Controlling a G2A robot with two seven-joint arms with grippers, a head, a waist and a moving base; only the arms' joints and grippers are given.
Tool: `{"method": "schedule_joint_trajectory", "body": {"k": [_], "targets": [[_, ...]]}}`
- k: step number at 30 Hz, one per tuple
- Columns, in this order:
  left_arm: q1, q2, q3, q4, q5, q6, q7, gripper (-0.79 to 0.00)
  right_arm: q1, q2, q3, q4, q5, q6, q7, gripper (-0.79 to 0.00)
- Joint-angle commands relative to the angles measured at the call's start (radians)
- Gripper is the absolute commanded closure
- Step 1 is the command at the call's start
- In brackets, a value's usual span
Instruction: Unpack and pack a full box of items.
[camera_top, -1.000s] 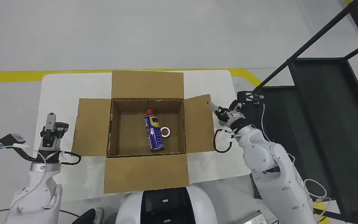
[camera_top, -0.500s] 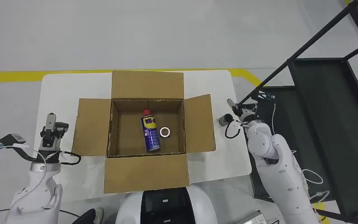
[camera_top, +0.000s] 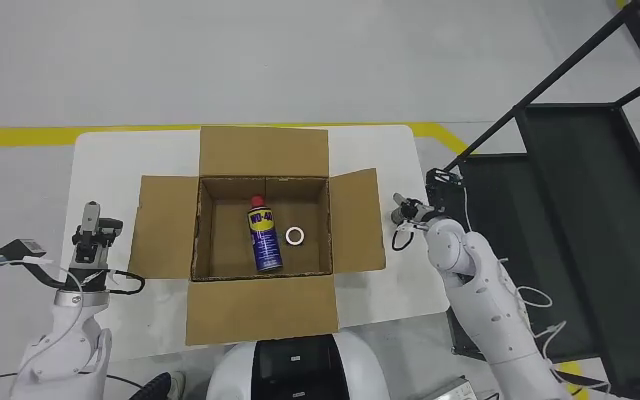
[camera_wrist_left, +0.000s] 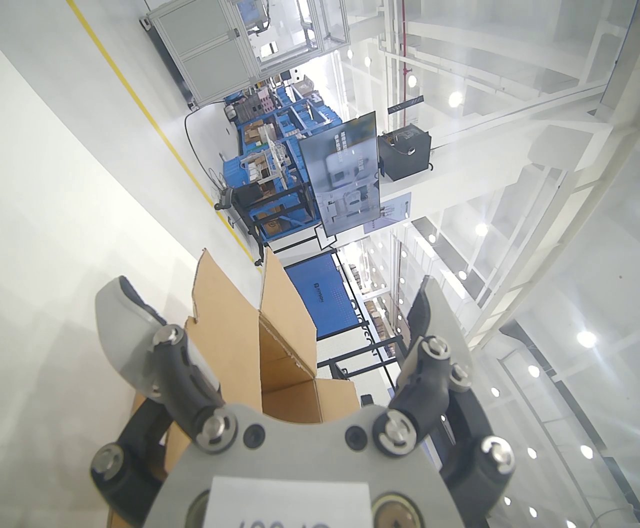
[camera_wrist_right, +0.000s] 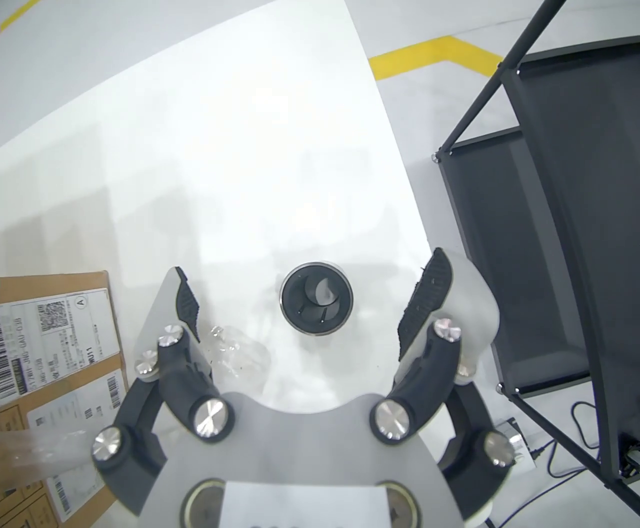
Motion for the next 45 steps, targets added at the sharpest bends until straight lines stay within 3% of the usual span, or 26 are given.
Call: {"method": "schedule_joint_trajectory", "body": {"k": [1, 19, 20, 22, 23, 27, 29, 37, 45], "targets": [[0.000, 0.000, 0.000, 0.000, 0.000, 0.000, 0.000, -0.785, 0.010, -0.002, -0.010, 0.020, -0.009, 0.004, 0.006, -0.785], [0.000, 0.000, 0.000, 0.000, 0.000, 0.000, 0.000, -0.785, 0.106, -0.026, -0.080, 0.207, 0.011, -0.011, -0.018, -0.785], [0.000, 0.000, 0.000, 0.000, 0.000, 0.000, 0.000, -0.785, 0.110, -0.027, -0.083, 0.213, 0.006, -0.011, -0.026, -0.720], [0.000, 0.000, 0.000, 0.000, 0.000, 0.000, 0.000, -0.785, 0.114, -0.029, -0.092, 0.224, -0.012, -0.007, -0.040, -0.505], [0.000, 0.000, 0.000, 0.000, 0.000, 0.000, 0.000, -0.785, 0.117, -0.030, -0.095, 0.228, -0.013, -0.004, -0.042, -0.360], [0.000, 0.000, 0.000, 0.000, 0.000, 0.000, 0.000, -0.785, 0.122, -0.033, -0.100, 0.240, -0.017, 0.002, -0.051, -0.046], [0.000, 0.000, 0.000, 0.000, 0.000, 0.000, 0.000, -0.785, 0.123, -0.034, -0.101, 0.242, -0.023, 0.008, -0.058, 0.000], [0.000, 0.000, 0.000, 0.000, 0.000, 0.000, 0.000, -0.785, 0.110, -0.037, -0.106, 0.215, -0.050, 0.021, -0.054, 0.000], [0.000, 0.000, 0.000, 0.000, 0.000, 0.000, 0.000, -0.785, 0.032, -0.028, -0.057, 0.046, -0.077, 0.030, -0.036, 0.000]]}}
